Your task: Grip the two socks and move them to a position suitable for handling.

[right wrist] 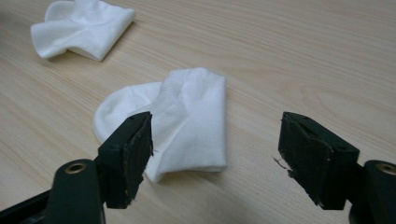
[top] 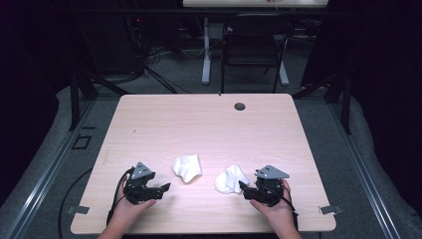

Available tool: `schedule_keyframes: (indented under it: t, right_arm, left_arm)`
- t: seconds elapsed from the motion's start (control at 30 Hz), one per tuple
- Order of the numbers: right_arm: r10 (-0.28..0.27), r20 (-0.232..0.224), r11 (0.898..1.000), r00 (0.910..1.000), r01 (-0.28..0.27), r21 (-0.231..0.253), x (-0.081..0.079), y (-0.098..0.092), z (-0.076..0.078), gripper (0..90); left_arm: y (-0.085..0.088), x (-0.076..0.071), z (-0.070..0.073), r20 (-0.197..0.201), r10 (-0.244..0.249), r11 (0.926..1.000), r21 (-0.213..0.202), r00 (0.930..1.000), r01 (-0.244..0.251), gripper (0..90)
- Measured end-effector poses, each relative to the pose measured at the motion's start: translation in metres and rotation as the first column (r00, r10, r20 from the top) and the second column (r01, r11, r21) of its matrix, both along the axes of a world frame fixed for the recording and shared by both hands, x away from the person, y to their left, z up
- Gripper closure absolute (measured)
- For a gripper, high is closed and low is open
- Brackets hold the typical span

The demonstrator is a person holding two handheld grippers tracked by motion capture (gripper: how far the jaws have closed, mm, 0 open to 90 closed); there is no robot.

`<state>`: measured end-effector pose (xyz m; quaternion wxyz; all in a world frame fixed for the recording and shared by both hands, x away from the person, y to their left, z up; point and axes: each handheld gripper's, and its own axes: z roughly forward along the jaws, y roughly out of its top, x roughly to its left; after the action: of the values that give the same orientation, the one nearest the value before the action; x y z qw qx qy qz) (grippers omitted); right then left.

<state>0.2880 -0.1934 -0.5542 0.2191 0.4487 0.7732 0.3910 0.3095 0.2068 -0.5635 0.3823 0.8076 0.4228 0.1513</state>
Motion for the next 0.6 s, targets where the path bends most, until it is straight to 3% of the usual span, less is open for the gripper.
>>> schedule_keyframes:
  t: [0.33, 0.47, 0.6]
  right_arm:
    - [-0.034, -0.033, 0.999, 0.9989, 0.035, 0.032, 0.003, -0.009, -0.007, 47.7]
    - [-0.035, -0.048, 0.999, 0.9982, 0.037, 0.038, 0.003, -0.008, -0.007, 50.8]
    - [-0.034, -0.048, 0.999, 0.9983, 0.035, 0.035, 0.003, -0.007, -0.006, 52.1]
  left_arm:
    - [0.005, 0.002, -0.002, -0.007, 0.035, 0.9993, -0.006, 0.9993, -0.036, 35.5]
    - [0.009, 0.003, -0.003, -0.010, 0.072, 0.9972, -0.020, 0.9973, -0.073, 37.2]
    - [0.012, 0.004, -0.003, -0.014, 0.074, 0.9968, -0.029, 0.9972, -0.074, 38.6]
